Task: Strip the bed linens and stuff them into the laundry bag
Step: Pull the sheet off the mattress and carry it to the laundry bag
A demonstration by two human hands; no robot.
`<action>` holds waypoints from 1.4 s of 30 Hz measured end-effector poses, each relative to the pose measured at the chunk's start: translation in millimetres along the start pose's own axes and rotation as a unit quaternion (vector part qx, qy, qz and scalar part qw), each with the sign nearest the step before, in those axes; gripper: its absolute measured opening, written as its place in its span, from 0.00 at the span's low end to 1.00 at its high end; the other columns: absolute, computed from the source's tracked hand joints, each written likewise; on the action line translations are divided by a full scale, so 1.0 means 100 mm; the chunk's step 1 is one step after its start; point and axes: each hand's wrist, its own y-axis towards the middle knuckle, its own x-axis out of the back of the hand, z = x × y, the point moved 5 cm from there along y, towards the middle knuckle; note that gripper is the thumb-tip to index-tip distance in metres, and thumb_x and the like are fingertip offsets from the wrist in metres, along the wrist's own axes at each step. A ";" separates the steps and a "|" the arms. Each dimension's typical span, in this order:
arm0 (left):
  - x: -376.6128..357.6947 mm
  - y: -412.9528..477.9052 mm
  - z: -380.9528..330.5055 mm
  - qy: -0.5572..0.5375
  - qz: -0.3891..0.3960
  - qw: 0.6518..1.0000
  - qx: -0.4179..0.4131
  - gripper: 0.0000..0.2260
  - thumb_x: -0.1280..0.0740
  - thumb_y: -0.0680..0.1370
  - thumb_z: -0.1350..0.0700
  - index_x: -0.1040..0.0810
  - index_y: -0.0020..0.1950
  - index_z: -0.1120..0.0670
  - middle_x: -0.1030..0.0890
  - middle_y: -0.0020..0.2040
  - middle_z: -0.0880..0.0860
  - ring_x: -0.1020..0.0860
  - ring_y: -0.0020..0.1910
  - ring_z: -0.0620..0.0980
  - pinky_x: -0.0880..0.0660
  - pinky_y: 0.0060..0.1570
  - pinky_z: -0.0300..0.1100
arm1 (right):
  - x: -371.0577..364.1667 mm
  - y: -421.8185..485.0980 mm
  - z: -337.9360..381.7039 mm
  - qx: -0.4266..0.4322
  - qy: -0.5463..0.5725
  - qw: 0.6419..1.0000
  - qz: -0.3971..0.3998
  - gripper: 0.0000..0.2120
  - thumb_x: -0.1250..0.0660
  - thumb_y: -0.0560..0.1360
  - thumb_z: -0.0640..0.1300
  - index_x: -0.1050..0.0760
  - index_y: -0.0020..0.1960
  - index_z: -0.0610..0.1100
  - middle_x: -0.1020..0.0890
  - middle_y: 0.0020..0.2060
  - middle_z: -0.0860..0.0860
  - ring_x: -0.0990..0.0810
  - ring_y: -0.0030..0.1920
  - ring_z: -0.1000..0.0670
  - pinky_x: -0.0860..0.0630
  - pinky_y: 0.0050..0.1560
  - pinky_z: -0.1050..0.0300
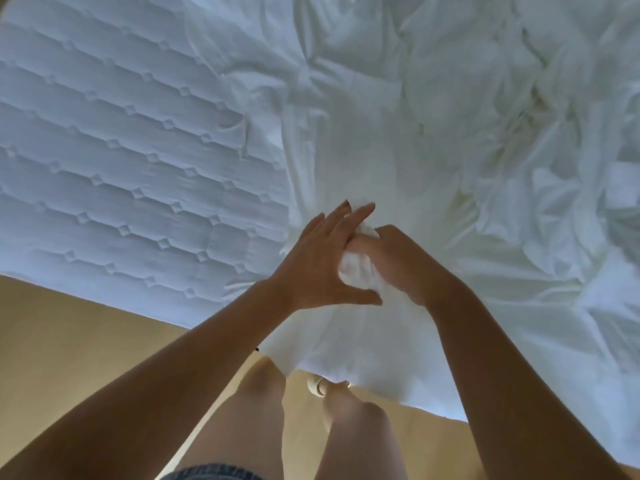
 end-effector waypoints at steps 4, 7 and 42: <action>-0.25 0.16 -0.12 -0.066 0.036 0.996 0.056 0.27 0.23 0.69 0.49 0.26 0.65 0.54 0.19 0.52 0.48 0.20 0.49 0.48 0.25 0.50 0.39 | 0.24 -0.14 -0.28 0.077 0.031 0.963 -0.255 0.09 0.32 0.73 0.45 0.30 0.47 0.45 0.25 0.38 0.53 0.24 0.39 0.53 0.28 0.36 0.66; -0.47 0.11 -0.26 -0.105 0.065 0.990 0.071 0.11 0.29 0.75 0.56 0.21 0.56 0.56 0.18 0.42 0.50 0.22 0.36 0.46 0.24 0.41 0.43 | 0.41 -0.33 -0.59 0.141 0.077 0.923 -0.348 0.23 0.31 0.67 0.56 0.33 0.56 0.46 0.26 0.50 0.53 0.25 0.52 0.52 0.31 0.48 0.71; 0.21 -0.26 -1.54 -0.232 -0.080 0.949 0.197 0.02 0.35 0.64 0.59 0.23 0.34 0.54 0.22 0.29 0.47 0.23 0.31 0.44 0.27 0.36 0.38 | 0.86 -1.80 -0.22 0.240 0.107 0.943 -0.205 0.44 0.22 0.64 0.51 0.46 0.71 0.60 0.39 0.70 0.53 0.37 0.69 0.53 0.35 0.65 0.57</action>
